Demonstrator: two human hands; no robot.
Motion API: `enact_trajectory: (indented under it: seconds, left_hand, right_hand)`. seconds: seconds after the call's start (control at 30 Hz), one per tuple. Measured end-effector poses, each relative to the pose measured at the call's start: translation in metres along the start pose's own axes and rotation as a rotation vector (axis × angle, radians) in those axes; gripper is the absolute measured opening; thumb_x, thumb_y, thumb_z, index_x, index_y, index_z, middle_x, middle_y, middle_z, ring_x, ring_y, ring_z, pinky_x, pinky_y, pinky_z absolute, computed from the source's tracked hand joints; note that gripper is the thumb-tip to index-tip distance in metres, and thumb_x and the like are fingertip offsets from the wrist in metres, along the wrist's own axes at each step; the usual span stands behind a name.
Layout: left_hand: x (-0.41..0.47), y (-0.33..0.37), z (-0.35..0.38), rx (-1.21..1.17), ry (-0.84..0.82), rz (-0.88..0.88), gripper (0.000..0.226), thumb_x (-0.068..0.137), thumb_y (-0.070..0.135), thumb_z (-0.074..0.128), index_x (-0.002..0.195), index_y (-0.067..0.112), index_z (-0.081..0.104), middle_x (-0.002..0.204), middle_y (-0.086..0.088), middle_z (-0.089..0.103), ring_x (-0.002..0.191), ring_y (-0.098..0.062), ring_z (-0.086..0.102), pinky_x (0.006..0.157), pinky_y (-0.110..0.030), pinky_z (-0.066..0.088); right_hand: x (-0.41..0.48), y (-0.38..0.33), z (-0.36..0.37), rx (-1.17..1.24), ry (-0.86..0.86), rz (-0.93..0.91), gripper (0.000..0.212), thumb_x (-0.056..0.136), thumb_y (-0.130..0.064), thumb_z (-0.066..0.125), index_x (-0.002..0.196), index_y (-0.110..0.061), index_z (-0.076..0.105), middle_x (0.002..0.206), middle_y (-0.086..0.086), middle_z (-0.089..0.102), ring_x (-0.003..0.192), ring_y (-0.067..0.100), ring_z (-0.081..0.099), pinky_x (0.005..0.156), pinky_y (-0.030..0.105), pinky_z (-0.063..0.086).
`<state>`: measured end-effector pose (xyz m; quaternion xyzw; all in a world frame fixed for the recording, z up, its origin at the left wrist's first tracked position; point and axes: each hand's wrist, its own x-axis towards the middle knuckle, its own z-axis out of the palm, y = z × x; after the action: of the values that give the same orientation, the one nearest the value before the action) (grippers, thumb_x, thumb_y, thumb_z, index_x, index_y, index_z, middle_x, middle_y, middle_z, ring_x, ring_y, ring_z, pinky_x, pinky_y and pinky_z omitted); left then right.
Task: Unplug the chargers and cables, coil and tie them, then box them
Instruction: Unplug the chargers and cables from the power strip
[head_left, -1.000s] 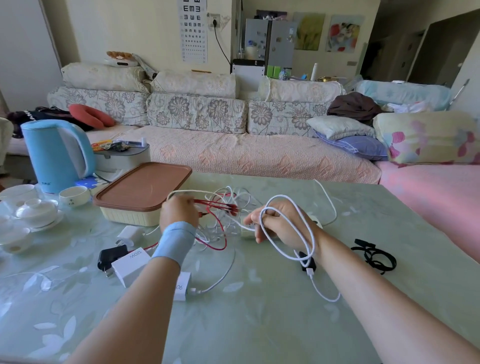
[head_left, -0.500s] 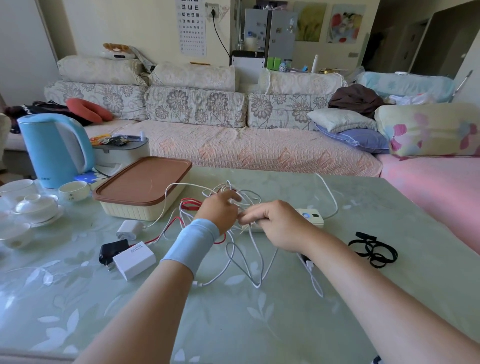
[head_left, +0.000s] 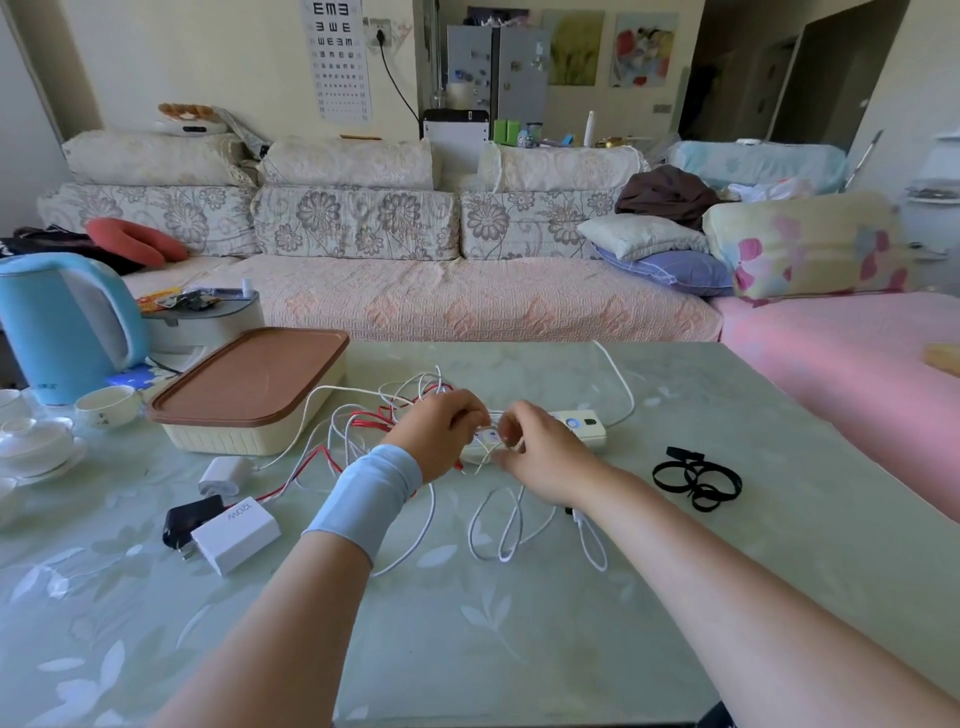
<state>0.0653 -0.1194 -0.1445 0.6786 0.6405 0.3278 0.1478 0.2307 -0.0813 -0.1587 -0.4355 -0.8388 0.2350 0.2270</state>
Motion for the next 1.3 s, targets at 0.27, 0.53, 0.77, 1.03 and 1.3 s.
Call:
enact_trajectory:
  seconds: [0.27,0.53,0.77,1.03,1.3]
  left_hand:
    - [-0.004,-0.018,0.004,-0.116,-0.1,-0.089,0.012,0.075,0.035,0.052,0.07,0.027,0.059,0.072,0.0,0.065,0.071,-0.019,0.057,0.074,-0.032,0.048]
    - [-0.004,-0.042,-0.021,0.348,0.068,-0.125,0.017,0.093,0.043,0.056,0.098,0.04,0.072,0.097,0.01,0.067,0.094,-0.021,0.062,0.074,-0.027,0.042]
    - [-0.006,-0.035,-0.016,0.347,-0.143,-0.083,0.022,0.093,0.027,0.055,0.106,0.035,0.071,0.107,0.005,0.07,0.099,-0.02,0.063,0.082,-0.027,0.049]
    - [-0.012,-0.047,-0.021,0.125,-0.051,-0.072,0.014,0.079,0.022,0.076,0.089,0.028,0.068,0.083,0.012,0.068,0.086,-0.012,0.065,0.085,-0.028,0.051]
    - [-0.011,-0.053,-0.026,0.118,0.038,0.011,0.008,0.072,0.057,0.065,0.078,0.052,0.064,0.09,0.018,0.067,0.089,-0.012,0.056,0.089,-0.033,0.047]
  right_hand:
    - [0.004,-0.007,-0.004,0.147,-0.049,-0.075,0.028,0.101,-0.015,0.046,0.09,-0.022,0.072,0.057,-0.009,0.048,0.053,0.007,0.043,0.06,0.028,0.041]
    - [0.005,-0.024,-0.015,0.373,0.085,-0.019,0.034,0.088,-0.015,0.051,0.055,-0.019,0.058,0.037,-0.01,0.034,0.04,0.005,0.033,0.051,0.026,0.025]
    - [0.01,-0.019,-0.003,-0.34,-0.051,0.124,0.045,0.085,-0.006,0.049,0.13,-0.006,0.054,0.13,0.015,0.048,0.126,0.034,0.045,0.104,0.039,0.041]
    - [0.007,-0.049,0.008,-0.311,0.014,-0.085,0.027,0.084,-0.047,0.067,0.088,-0.02,0.072,0.09,0.005,0.071,0.091,0.026,0.062,0.07,0.031,0.041]
    - [0.008,-0.056,-0.006,0.555,0.151,-0.28,0.024,0.091,-0.016,0.064,0.067,-0.017,0.068,0.064,0.008,0.061,0.065,0.008,0.051,0.065,0.023,0.039]
